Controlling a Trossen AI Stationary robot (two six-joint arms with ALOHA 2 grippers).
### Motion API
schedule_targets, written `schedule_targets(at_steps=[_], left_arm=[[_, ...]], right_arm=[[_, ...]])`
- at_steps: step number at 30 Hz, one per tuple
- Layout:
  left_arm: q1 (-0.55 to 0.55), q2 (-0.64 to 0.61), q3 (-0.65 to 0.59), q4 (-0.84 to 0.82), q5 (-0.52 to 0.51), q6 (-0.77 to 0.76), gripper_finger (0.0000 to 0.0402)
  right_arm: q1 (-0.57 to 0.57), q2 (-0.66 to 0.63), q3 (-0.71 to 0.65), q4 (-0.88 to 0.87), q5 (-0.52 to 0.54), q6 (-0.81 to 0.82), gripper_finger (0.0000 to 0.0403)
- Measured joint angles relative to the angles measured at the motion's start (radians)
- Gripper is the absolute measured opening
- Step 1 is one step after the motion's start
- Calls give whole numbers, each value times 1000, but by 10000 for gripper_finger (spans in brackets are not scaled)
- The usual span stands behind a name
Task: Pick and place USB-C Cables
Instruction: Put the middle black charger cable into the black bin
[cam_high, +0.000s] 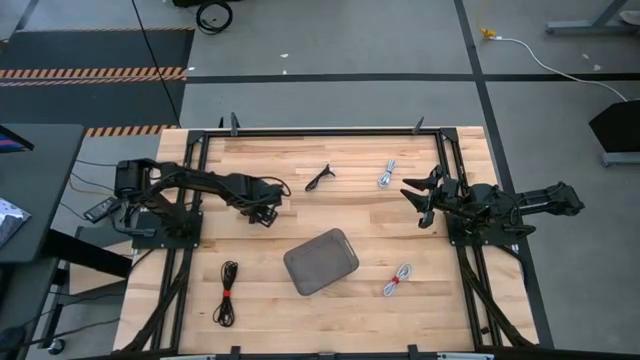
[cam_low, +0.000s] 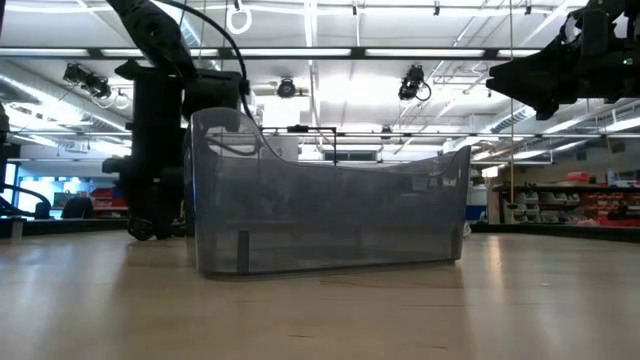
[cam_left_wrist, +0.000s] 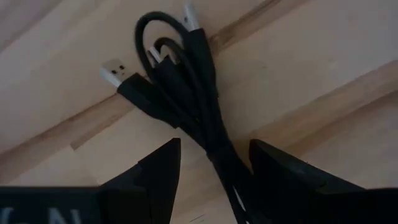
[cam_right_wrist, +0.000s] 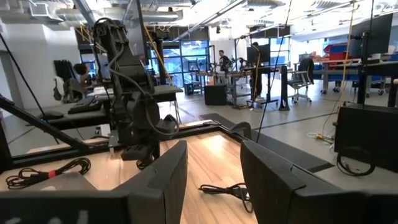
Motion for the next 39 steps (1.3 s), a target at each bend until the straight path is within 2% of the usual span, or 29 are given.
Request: schedule_targets(at_steps=[4,7,17,27,34,39], left_arm=[[0,1,0,5,-8,40,196],[0,1,0,11,6,59,172],[-1,3,4,22,21,121,33],[0,9,142,-12,-7,272,47],[-21,7,359,-158,-94,416,33],[-77,2,521,-97,-88,548,33]], right_arm=[[0,0,0,0,0,-1,155],[0,0,0,0,0,-1,155],[0,0,0,0,0,-3,155],[0,0,0,46,0,5,155],[0,0,0,74,0,23,155],[0,0,1,156,-15,-15,155]])
